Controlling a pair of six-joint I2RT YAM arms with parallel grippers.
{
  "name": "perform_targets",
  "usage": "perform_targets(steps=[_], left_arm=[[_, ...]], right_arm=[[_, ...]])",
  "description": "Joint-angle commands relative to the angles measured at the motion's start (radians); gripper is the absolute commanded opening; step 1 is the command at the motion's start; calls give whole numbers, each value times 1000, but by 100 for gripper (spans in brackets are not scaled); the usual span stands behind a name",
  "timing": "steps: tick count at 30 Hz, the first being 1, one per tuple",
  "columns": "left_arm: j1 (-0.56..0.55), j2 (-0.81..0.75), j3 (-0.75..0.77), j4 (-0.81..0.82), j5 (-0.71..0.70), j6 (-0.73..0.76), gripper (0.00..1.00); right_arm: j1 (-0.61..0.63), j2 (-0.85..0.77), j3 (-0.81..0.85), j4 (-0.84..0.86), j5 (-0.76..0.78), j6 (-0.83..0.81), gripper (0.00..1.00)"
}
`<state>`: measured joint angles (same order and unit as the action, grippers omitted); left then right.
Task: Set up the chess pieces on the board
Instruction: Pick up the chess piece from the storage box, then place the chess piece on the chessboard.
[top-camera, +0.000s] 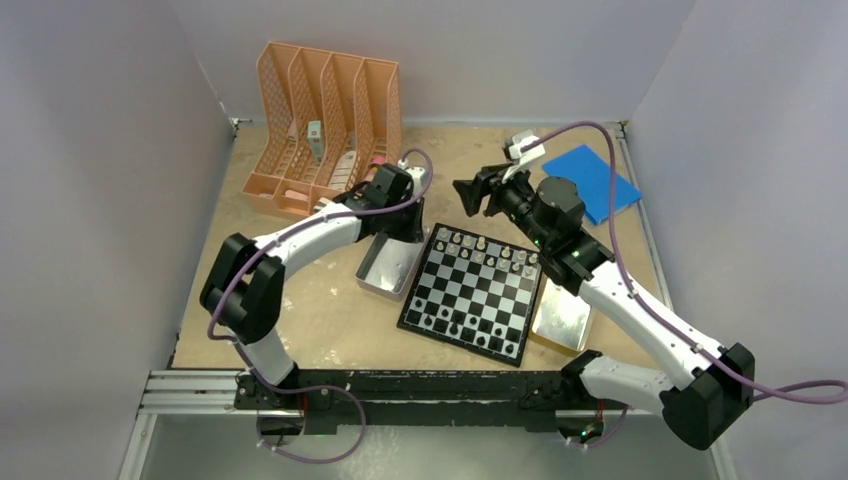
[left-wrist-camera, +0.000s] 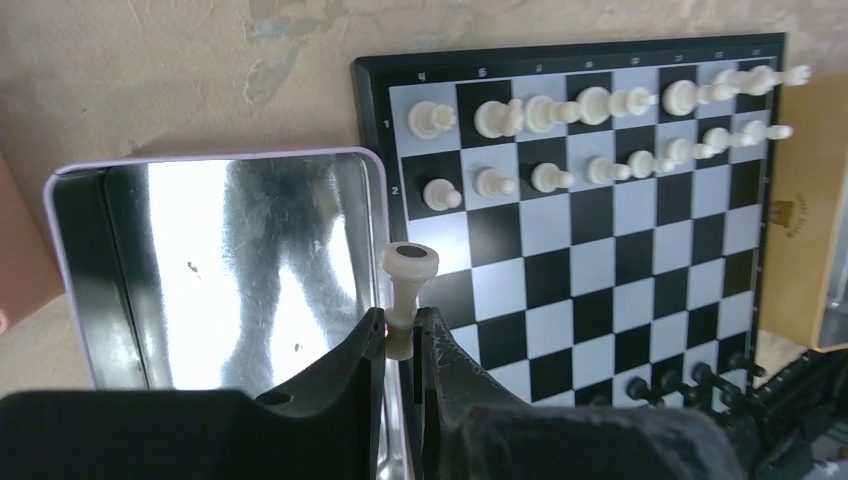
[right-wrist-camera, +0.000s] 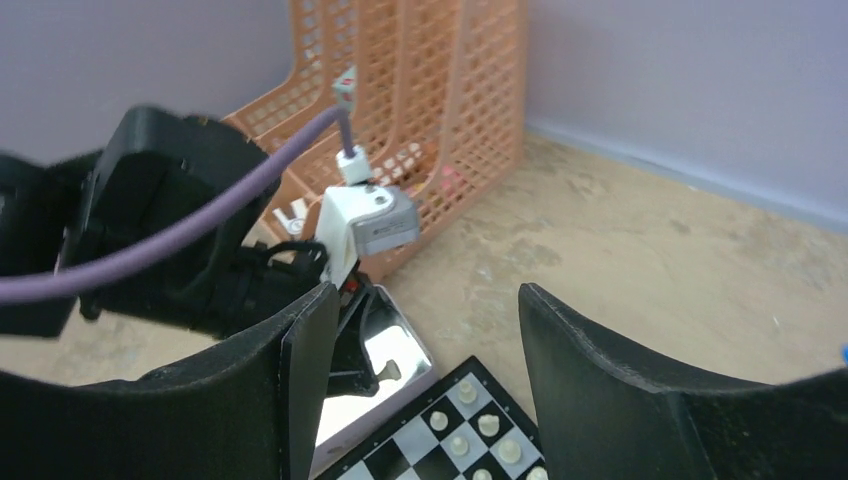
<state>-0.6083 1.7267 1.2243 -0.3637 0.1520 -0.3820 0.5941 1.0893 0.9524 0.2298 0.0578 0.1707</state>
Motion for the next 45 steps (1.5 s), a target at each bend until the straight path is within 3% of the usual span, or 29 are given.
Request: perform_targets(steps=[1, 6, 15, 23, 29, 34, 42, 45], left_arm=[[5, -82, 88, -84, 58, 22, 0], [9, -128, 116, -158, 175, 37, 0], [35, -221, 100, -209, 472, 61, 0], [35, -220, 167, -294, 611, 109, 0], [34, -220, 170, -313, 641, 121, 0], [35, -212, 185, -338, 674, 147, 0], [37, -205, 226, -381, 626, 162, 0], [39, -197, 238, -385, 632, 161, 0]], right_arm=[[-2, -1, -42, 161, -233, -217, 68], [4, -40, -170, 248, -387, -483, 68], [44, -71, -226, 71, -500, -888, 73], [174, -61, -257, 64, -450, -1029, 74], [215, 0, -216, -26, -411, -1106, 68], [223, 11, -209, -40, -391, -1136, 57], [223, -17, -258, 93, -387, -1067, 16], [223, -30, -282, 165, -436, -1040, 6]])
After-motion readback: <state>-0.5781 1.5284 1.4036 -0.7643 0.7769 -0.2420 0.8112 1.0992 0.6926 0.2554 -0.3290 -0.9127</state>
